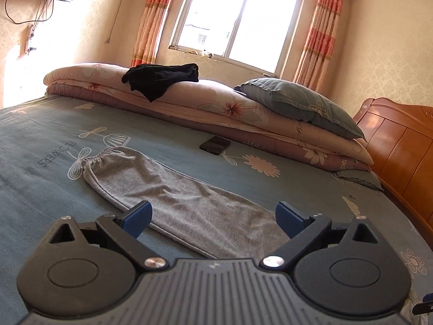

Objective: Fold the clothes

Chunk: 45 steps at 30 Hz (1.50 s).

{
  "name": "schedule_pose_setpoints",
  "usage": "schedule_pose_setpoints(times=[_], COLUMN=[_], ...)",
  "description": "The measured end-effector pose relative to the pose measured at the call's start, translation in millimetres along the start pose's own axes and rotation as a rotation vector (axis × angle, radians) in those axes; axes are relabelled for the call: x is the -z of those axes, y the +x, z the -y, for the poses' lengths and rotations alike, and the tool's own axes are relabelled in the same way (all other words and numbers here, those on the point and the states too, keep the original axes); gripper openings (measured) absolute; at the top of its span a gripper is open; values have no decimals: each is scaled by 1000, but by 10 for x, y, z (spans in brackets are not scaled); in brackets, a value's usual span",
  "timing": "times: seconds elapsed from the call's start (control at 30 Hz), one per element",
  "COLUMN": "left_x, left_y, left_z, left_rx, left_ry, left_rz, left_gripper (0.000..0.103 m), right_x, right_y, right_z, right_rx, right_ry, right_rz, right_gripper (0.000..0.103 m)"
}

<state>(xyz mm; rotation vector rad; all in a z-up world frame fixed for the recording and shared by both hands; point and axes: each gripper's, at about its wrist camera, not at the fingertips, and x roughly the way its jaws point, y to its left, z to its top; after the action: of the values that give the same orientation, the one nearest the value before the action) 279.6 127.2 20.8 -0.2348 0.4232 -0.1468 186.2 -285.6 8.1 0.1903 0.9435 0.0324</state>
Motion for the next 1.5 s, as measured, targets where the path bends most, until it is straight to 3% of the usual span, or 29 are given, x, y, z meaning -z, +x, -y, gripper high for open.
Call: schedule_pose_setpoints(times=[0.17,0.33,0.43,0.53,0.63,0.73,0.83,0.93,1.0,1.07,1.13,1.27,1.33,1.4,1.5], left_x=[119,390,750,1267,1717,1973,2073,2130,2178,2227,2276,2300,2212,2100,1991], left_y=[-246,-578,-724,-741,-695,-695,-707,-644,-583,-594,-645,-789,-864,-888,-737], left_z=[558,1167,1499,1720,1899,2025,2095,2095,2049,2028,2028,2018,1976,1917,1760], left_rx=[121,210,294,330,276,225,199,196,191,185,172,154,158,138,100], left_ry=[84,225,336,395,464,512,538,507,449,427,439,467,470,479,418], left_rz=[-57,-177,-260,-366,-413,-432,-470,-517,-557,-547,-534,-542,-502,-439,-430], left_gripper=[97,98,101,101,101,101,101,101,101,102,102,102,102,102,102], right_x=[934,1321,1347,1285,1191,1005,749,617,625,637,677,750,754,736,725], right_y=[-503,-756,-719,-526,-325,-139,167,500,591,552,434,398,447,506,602], right_z=[607,874,960,1026,1116,1273,1402,1444,1485,1531,1590,1651,1582,1468,1310], right_rx=[46,52,-19,-32,-39,-142,-263,-340,-270,-194,-46,-61,-41,18,108], right_ry=[193,246,243,236,220,229,254,268,276,249,242,241,218,170,98], right_rz=[1,92,197,271,346,414,366,227,186,185,197,179,168,136,103], right_gripper=[96,99,99,99,99,99,99,99,97,96,94,98,103,103,103])
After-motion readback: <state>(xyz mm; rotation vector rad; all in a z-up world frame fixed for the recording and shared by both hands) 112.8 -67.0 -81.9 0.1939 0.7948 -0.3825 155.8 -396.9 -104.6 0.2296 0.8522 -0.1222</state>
